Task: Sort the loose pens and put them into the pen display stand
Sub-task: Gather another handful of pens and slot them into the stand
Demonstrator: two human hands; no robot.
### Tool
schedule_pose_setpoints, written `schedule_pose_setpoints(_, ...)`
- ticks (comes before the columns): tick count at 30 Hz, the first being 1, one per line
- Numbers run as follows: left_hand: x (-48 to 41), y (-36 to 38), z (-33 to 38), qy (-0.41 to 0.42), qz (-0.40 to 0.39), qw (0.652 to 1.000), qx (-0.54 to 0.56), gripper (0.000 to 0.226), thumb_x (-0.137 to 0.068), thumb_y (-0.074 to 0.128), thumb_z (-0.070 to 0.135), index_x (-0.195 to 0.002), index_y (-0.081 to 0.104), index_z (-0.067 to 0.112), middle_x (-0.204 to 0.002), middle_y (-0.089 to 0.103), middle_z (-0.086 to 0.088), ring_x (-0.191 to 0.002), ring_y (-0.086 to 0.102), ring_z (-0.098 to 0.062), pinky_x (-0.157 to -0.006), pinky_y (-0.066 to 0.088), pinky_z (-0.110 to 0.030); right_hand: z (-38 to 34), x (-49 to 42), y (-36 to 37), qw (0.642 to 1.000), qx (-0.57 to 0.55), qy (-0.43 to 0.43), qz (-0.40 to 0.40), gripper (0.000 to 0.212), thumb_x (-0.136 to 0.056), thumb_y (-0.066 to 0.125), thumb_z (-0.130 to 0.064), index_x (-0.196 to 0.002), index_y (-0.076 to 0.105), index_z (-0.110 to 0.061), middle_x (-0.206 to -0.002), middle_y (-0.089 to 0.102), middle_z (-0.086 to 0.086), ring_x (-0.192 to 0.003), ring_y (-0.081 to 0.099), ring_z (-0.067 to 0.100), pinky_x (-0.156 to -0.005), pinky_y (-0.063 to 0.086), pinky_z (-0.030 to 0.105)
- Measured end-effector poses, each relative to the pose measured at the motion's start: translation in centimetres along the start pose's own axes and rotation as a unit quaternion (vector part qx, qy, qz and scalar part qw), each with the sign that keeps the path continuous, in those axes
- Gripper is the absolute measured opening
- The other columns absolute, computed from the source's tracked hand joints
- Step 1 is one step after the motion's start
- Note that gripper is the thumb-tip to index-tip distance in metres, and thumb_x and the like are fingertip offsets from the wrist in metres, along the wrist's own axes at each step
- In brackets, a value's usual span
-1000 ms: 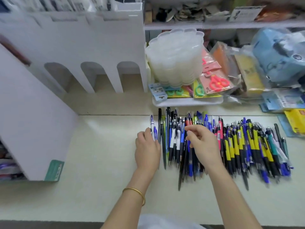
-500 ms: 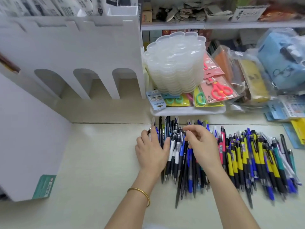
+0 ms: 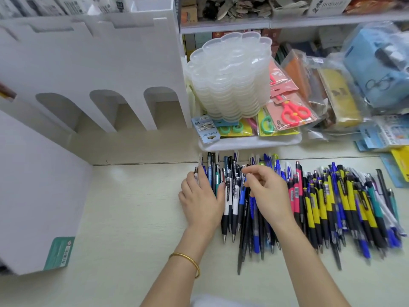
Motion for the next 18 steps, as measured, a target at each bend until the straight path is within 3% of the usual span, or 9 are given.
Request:
schedule_pose_setpoints(4, 0.3, -0.4, -0.2, 0.010, -0.029, 0.999, 0.017, 0.068, -0.094, 0.031, 0.052, -0.150, 0.024, 0.015, -0.148, 0.032, -0.014, -0.132, 0.030, -0.031, -0.104, 0.031, -0.043, 0.0, 0.1, 0.0, 1.000, 0.002, 0.000, -0.003, 0.022, -0.093, 0.051, -0.007, -0.099, 0.066, -0.022, -0.087, 0.067, -0.003, -0.084, 0.064, 0.016, -0.075, 0.055, 0.038)
schedule_pose_setpoints(8, 1.3, -0.8, -0.5, 0.025, -0.061, 0.997, 0.039, 0.088, -0.078, -0.001, 0.066, -0.153, 0.005, 0.021, -0.159, 0.012, -0.010, -0.143, 0.012, -0.026, -0.114, 0.017, -0.042, 0.0, 0.2, 0.0, 1.000, -0.001, 0.000, -0.006, 0.022, -0.093, 0.051, -0.007, -0.098, 0.065, -0.023, -0.088, 0.067, -0.002, -0.085, 0.063, 0.016, -0.074, 0.054, 0.035)
schedule_pose_setpoints(11, 1.8, -0.5, -0.6, 0.036, -0.067, 0.997, 0.020, 0.092, -0.074, -0.002, 0.068, -0.153, -0.001, 0.022, -0.161, 0.003, -0.010, -0.145, 0.007, -0.027, -0.115, 0.014, -0.042, 0.0, 0.2, 0.1, 1.000, -0.004, -0.002, -0.009, 0.022, -0.093, 0.051, -0.007, -0.097, 0.065, -0.024, -0.088, 0.066, -0.004, -0.085, 0.063, 0.014, -0.074, 0.055, 0.032)
schedule_pose_setpoints(15, 1.6, -0.2, -0.5, 0.020, -0.048, 0.999, 0.013, 0.087, -0.079, 0.004, 0.062, -0.153, 0.013, 0.017, -0.158, 0.017, -0.013, -0.142, 0.019, -0.030, -0.112, 0.022, -0.045, 0.0, 0.4, 0.1, 1.000, -0.002, -0.005, -0.010, 0.024, -0.094, 0.050, -0.007, -0.094, 0.063, -0.027, -0.086, 0.066, -0.004, -0.082, 0.063, 0.014, -0.071, 0.053, 0.029)
schedule_pose_setpoints(18, 1.2, -0.2, -0.1, 0.005, -0.014, 1.000, 0.019, 0.075, -0.087, 0.026, 0.054, -0.148, 0.031, 0.011, -0.148, 0.037, -0.018, -0.133, 0.038, -0.035, -0.103, 0.036, -0.049, -0.1, 0.4, 0.0, 1.000, -0.001, -0.006, -0.009, 0.023, -0.094, 0.050, -0.007, -0.096, 0.063, -0.026, -0.087, 0.066, -0.004, -0.083, 0.063, 0.014, -0.071, 0.053, 0.030)
Point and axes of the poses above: each hand's wrist, its own x-axis away from the middle knuckle, its own y-axis out of the palm, z = x × y, the point moved 3 cm from there along -x, towards the middle knuckle
